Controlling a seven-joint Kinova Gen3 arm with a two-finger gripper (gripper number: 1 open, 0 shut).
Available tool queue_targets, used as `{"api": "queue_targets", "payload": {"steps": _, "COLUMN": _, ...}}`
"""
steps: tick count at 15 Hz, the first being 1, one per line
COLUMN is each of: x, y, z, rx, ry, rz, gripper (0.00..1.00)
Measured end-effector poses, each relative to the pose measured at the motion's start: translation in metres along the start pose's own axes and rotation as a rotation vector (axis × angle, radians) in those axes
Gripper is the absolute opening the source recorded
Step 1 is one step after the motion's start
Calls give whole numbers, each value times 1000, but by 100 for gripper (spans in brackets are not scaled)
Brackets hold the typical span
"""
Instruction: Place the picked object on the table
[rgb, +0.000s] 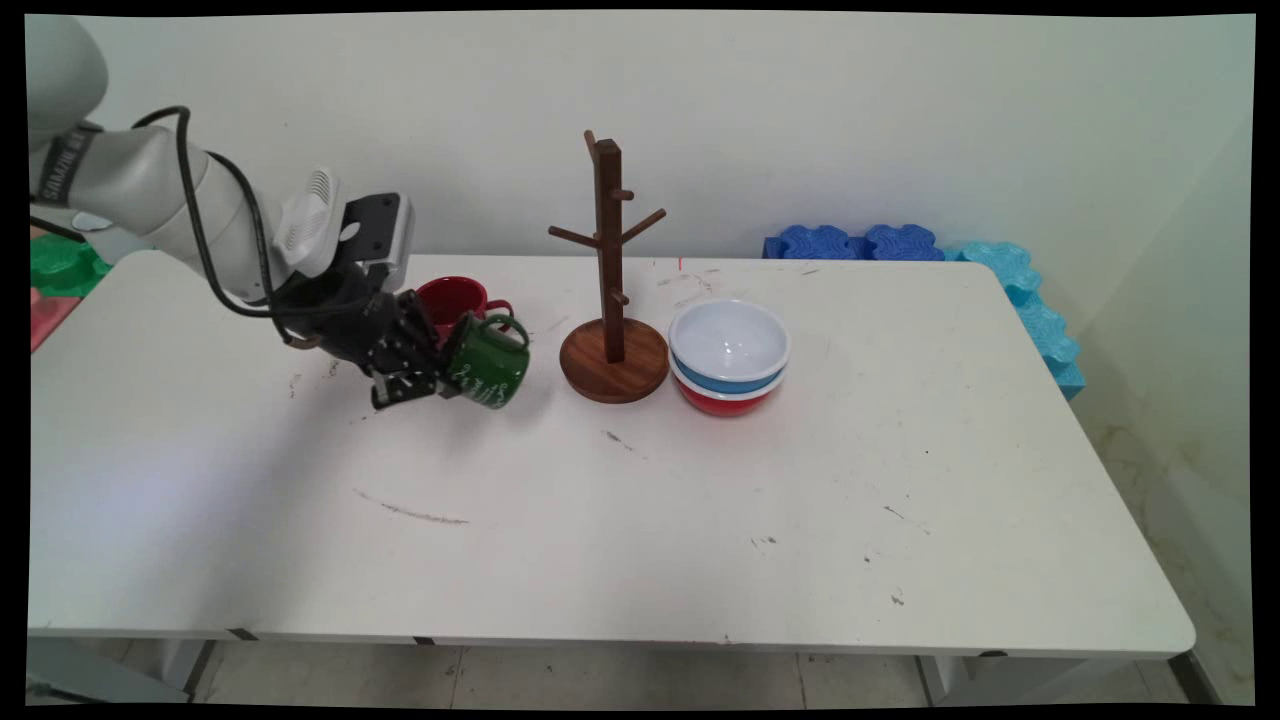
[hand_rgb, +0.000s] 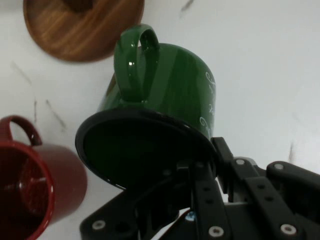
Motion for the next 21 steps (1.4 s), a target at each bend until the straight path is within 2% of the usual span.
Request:
{"api": "queue_targets", "payload": {"steps": 5, "x": -9, "y": 2, "z": 0, "rx": 24, "ry": -85, "rz": 42, "gripper": 0}}
{"api": "queue_targets", "payload": {"steps": 11, "x": -17, "y": 7, "z": 5, "rx": 40, "ry": -163, "rz": 52, "gripper": 0}}
{"api": "queue_targets", "payload": {"steps": 21, "x": -27, "y": 14, "z": 20, "rx": 56, "ry": -249, "rz": 49, "gripper": 0}}
